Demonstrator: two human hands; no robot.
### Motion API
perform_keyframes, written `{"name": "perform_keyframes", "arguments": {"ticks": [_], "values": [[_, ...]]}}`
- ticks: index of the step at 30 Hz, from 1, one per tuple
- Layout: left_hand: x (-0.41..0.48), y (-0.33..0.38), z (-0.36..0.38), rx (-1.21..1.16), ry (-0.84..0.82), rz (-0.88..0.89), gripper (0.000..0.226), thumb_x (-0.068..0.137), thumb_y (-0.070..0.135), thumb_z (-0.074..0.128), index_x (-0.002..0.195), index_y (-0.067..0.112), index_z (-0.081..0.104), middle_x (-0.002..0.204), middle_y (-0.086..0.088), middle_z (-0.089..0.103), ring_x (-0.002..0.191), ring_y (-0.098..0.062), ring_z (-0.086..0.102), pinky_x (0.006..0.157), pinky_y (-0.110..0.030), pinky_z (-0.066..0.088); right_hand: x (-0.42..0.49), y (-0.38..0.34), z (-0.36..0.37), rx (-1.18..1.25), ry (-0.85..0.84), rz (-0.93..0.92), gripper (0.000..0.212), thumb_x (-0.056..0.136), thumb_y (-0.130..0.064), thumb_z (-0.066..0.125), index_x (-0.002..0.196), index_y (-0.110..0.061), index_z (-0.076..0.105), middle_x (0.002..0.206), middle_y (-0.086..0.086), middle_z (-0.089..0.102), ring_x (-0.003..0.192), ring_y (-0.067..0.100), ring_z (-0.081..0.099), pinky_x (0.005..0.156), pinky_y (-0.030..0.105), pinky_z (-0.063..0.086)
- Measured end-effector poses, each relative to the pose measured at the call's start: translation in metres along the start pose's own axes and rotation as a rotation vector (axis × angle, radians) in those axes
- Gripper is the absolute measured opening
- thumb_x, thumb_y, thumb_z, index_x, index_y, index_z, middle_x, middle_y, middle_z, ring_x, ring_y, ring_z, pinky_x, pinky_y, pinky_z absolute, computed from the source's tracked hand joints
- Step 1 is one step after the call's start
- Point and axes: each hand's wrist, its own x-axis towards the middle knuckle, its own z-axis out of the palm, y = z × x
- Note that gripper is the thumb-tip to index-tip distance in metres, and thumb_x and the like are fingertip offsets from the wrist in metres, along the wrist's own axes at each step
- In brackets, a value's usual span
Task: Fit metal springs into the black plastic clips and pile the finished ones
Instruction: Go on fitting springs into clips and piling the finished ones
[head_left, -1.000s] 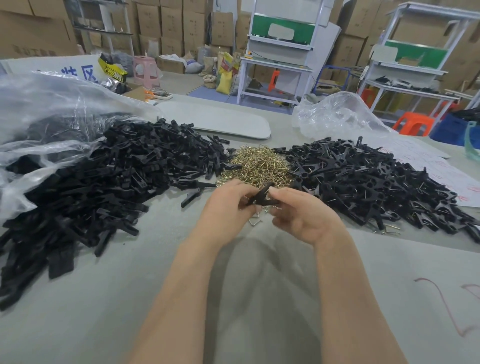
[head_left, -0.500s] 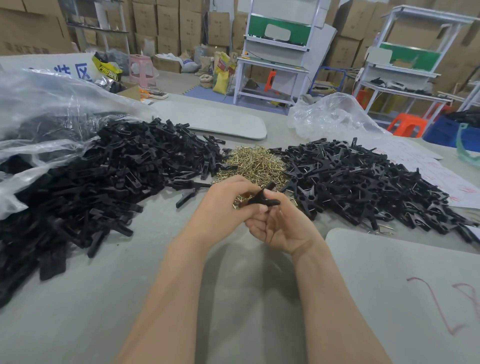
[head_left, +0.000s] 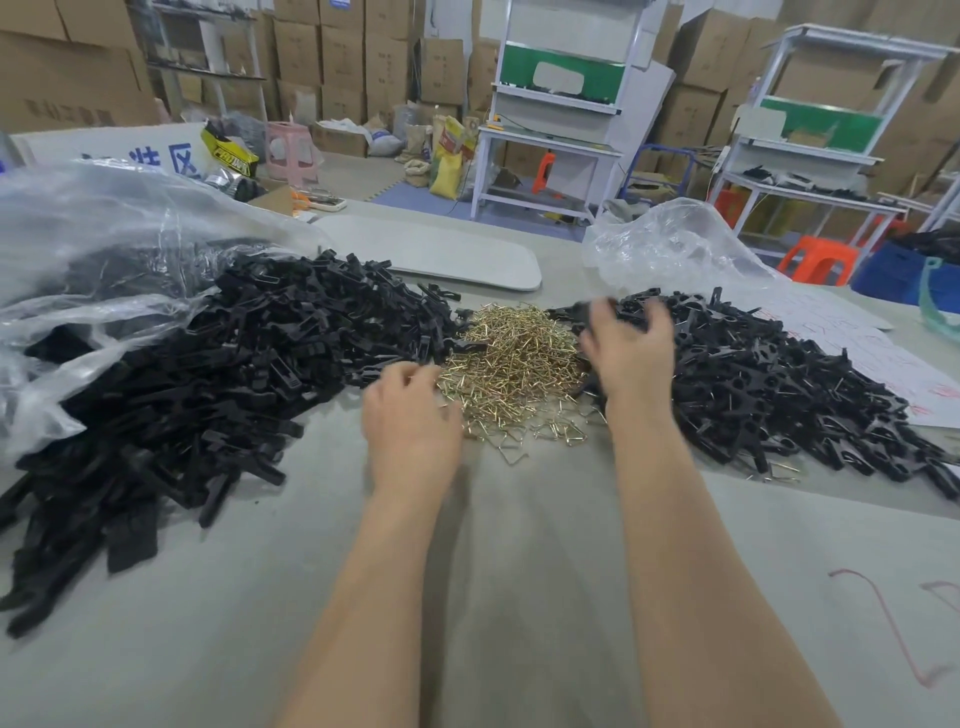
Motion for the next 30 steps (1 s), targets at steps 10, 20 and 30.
{"name": "perform_keyframes", "arguments": {"ticks": [10, 20, 30], "values": [[0.010, -0.025, -0.001, 0.143, 0.040, -0.343, 0.028, 0.092, 0.016, 0.049, 0.114, 0.030, 0.060, 0.124, -0.001, 0.055, 0.122, -0.027, 0.041, 0.098, -0.039, 0.025, -0.038, 0.033, 0.098, -0.695, -0.542, -0.317, 0.035, 0.096, -0.010, 0.044, 0.125, -0.019, 0.062, 0.129, -0.001, 0.061, 0.119, 0.017, 0.055, 0.108, 0.029, 0.035], [0.017, -0.013, -0.011, -0.909, 0.293, -0.415, 0.020, 0.093, 0.007, 0.056, 0.112, 0.006, 0.061, 0.102, -0.004, 0.063, 0.089, -0.010, 0.059, 0.083, -0.014, 0.047, -0.050, 0.059, 0.123, -1.054, -0.408, -0.450, 0.025, 0.095, -0.018, 0.045, 0.108, -0.019, 0.066, 0.111, 0.004, 0.060, 0.110, 0.025, 0.051, 0.094, 0.040, 0.030], [0.006, 0.017, 0.016, -1.241, -0.200, -0.509, 0.017, 0.094, -0.003, 0.050, 0.096, 0.009, 0.062, 0.086, -0.008, 0.064, 0.075, -0.016, 0.060, 0.073, -0.024, 0.052, -0.050, 0.033, 0.046, -0.106, -0.174, -0.193, 0.007, 0.087, -0.022, 0.066, 0.090, -0.025, 0.061, 0.078, -0.001, 0.066, 0.074, 0.013, 0.062, 0.075, 0.028, 0.049]]}}
